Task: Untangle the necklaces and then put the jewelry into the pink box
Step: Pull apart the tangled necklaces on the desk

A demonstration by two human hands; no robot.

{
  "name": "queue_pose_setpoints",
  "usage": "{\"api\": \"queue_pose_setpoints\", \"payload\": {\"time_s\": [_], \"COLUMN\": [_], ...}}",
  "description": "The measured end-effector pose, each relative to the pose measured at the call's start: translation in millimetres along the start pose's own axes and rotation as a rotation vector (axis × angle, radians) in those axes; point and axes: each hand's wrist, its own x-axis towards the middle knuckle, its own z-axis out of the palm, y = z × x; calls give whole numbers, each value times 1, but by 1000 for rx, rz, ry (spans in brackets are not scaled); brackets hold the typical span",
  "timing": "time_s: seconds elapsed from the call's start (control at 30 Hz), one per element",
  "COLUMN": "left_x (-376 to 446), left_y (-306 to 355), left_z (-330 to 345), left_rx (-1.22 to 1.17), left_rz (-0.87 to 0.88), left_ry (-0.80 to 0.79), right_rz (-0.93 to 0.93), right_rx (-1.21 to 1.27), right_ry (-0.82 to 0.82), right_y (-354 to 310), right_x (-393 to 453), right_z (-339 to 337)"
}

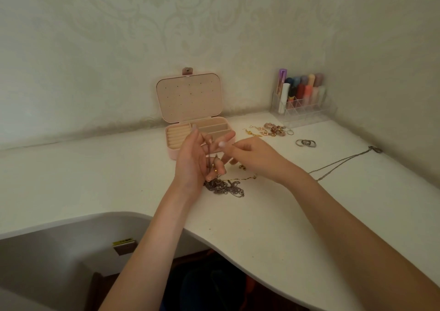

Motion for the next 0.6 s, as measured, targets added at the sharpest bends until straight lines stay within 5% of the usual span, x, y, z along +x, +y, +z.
{"api": "queue_pose_setpoints", "payload": {"time_s": [0.07,0.33,0.6], "left_x": [0,-3,-1], "left_y": [0,7,6], "left_z": [0,1,1], "left_rx": [-2,-148,-138], "left_rz": [14,62,61], "left_ry": [-20,49,104], "right_rz": [27,169,53], "right_rx": [66,163,147], "right_ry": [-141,-229,-145], "right_y": [-2,0,7], "right_x": [-1,1,1], "right_z": [5,0,-9]}}
